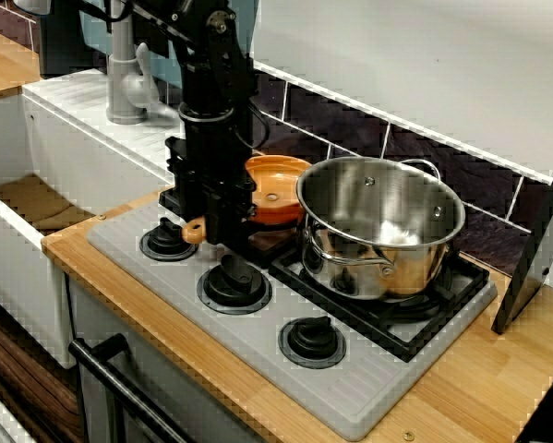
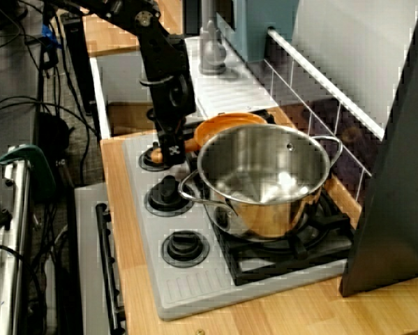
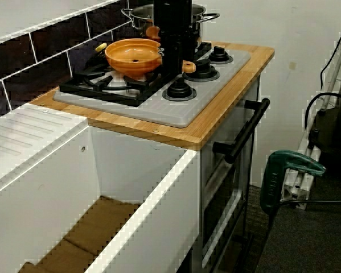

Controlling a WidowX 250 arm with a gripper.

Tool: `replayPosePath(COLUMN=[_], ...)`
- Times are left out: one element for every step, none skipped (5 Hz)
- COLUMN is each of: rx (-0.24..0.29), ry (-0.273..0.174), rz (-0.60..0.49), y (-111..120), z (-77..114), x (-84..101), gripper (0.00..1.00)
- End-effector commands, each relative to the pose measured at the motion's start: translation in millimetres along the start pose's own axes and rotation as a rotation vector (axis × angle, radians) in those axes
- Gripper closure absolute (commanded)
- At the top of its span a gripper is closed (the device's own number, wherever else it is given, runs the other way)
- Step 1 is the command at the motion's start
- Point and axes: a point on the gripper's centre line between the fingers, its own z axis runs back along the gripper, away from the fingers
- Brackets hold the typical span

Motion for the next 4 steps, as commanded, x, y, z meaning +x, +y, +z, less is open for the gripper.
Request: replayPosePath(rx=[-0.02,-0.028,-0.031,-0.029], ry=[-0.082,-0.095,-0.109,-0.116], rz=[0.016,0.022,0.022,0.005], y=[8.4,9.7,9.4,10.4], z=[30.2,37.1,43.8,51.0], x=[3.5,5.8,8.0,10.2], gripper=[1.0,1.0,1.0,1.0])
